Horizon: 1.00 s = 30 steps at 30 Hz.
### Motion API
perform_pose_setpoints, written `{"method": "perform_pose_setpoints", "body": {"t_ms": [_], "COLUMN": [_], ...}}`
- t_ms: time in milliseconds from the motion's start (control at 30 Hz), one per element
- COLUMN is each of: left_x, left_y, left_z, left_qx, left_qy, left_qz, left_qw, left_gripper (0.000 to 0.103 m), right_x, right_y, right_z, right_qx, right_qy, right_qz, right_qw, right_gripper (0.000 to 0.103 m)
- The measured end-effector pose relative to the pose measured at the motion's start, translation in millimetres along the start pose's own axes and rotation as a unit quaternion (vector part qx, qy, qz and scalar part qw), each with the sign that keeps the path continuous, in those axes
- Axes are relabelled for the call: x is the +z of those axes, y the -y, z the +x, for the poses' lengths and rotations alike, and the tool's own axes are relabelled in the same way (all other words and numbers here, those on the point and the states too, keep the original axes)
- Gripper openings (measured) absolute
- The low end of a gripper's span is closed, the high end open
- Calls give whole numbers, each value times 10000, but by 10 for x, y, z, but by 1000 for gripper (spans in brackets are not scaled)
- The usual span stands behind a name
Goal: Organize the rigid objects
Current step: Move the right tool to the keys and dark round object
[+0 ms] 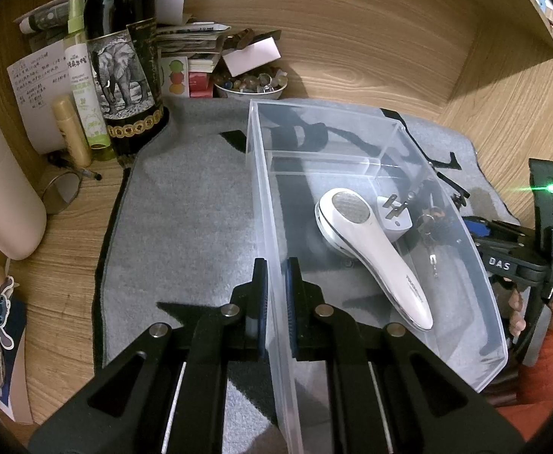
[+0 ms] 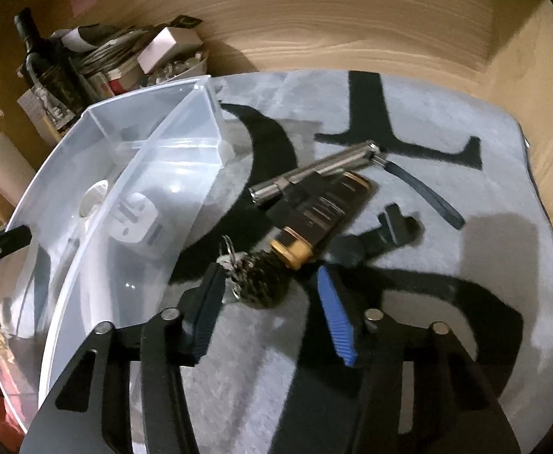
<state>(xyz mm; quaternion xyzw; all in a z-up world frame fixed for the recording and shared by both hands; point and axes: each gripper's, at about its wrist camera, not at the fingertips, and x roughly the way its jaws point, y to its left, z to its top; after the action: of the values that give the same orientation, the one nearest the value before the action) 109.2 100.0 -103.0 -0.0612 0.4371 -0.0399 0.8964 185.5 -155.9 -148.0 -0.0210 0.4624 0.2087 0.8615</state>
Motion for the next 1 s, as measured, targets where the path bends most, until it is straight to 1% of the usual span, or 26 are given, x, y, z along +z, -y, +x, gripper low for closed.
{"method": "perform_pose_setpoints", "body": {"t_ms": [33,67,200,400,533,567,633,733,800,867,900,933,967,1000], "left_x": [0,-1,0,-2,-2,-2,-2,-1,-4,-2,-2,0,2,3], "left_y": [0,1,2,-1,-2,-2,-2,-1,-4,-7,-10,-16,-21,-26], "left_z": [0,0,2,3,3,3,3,4,0,0,1,-2,-2,-5], "left_qx": [1,2,-1,1,4,1,1,15,12,7,-2,-9,-16,-23], "left_qy": [0,-1,-3,-3,-2,-3,-1,5,8,8,6,6,6,7], "left_qz": [2,4,7,5,9,8,8,10,11,11,8,8,8,7], "left_qw": [10000,10000,10000,10000,10000,10000,10000,10000,10000,10000,10000,10000,10000,10000], "left_gripper": [10,10,10,10,10,10,10,10,10,10,10,10,10,10], "right_x": [7,12,0,-28,-2,10,53,112,138,152,157,154,142,124], "right_y": [-18,-38,-68,12,33,26,12,-48,-95,-104,-94,-81,-67,-46], "right_z": [16,26,-27,-202,-356,-404,-470,-565,-600,-588,-546,-505,-465,-425], "right_qx": [5,36,-18,-100,-162,-172,-146,-130,-196,-235,-228,-229,-244,-277], "right_qy": [-22,-33,66,236,440,508,600,789,882,884,784,687,618,555], "right_qz": [-45,-87,-154,-78,-41,-51,-102,-202,-320,-341,-316,-291,-275,-254], "right_qw": [10000,10000,9999,9996,9989,9985,9980,9966,9954,9952,9962,9970,9974,9977], "right_gripper": [33,29,28,28,28,25,15,15,15,16,16,20,29,35]}}
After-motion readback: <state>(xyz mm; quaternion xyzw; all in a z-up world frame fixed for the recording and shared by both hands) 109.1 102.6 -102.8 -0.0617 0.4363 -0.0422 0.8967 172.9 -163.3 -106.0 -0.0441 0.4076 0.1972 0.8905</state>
